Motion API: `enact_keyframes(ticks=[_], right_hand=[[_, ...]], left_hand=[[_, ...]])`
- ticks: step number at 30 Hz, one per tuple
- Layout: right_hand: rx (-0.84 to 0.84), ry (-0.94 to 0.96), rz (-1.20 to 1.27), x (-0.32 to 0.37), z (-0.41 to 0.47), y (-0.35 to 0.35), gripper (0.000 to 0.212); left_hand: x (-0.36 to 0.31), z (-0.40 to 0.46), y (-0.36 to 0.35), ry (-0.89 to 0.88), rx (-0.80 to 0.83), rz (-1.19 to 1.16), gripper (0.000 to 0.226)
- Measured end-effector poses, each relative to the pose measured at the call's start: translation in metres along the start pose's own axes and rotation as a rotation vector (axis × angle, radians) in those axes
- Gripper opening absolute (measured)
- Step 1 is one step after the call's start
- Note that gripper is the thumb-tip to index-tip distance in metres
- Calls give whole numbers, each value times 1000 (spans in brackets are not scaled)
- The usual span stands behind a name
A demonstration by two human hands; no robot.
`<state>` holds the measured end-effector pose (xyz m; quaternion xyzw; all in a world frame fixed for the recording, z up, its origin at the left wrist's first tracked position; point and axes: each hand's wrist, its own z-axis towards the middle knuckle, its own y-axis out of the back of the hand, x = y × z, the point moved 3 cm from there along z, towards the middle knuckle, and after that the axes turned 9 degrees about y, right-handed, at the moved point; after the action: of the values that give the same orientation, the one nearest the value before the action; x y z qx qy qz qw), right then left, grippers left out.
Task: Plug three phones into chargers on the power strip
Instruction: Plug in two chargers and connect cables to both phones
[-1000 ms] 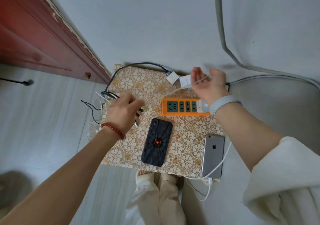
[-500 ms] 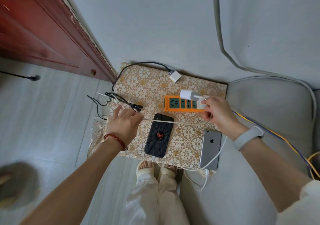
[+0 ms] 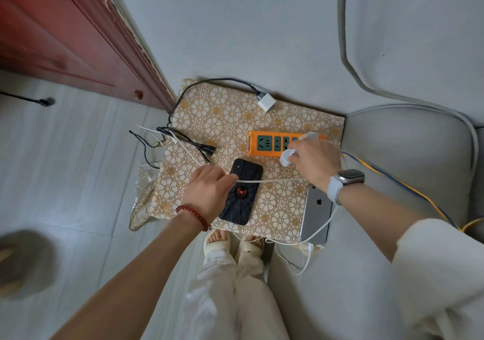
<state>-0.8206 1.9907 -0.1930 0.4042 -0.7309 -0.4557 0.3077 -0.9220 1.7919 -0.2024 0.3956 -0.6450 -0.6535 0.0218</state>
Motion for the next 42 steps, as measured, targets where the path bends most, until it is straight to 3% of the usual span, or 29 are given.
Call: enact_keyframes(ticks=[3, 8, 13, 26, 30, 36, 42], right_hand=[[14, 33, -45, -2, 3, 0, 20], [-187, -251, 289, -19, 8, 12, 24], [-161, -341, 409, -22, 13, 14, 23], [-103, -347, 240, -8, 17, 9, 25], [-113, -274, 203, 3, 12, 3, 22], [119, -290, 176, -3, 28, 4, 25], [113, -342, 229, 2, 29, 3, 23]], left_hand=[[-5, 0, 3, -1, -11, -24, 6], [-2, 0, 4, 42, -8, -44, 7], [6, -4, 2, 71, 6, -37, 7], [14, 5, 3, 108, -31, -16, 12], [16, 4, 1, 114, -27, -13, 11], [21, 7, 1, 132, -5, -16, 13], [26, 11, 7, 150, 18, -12, 17]])
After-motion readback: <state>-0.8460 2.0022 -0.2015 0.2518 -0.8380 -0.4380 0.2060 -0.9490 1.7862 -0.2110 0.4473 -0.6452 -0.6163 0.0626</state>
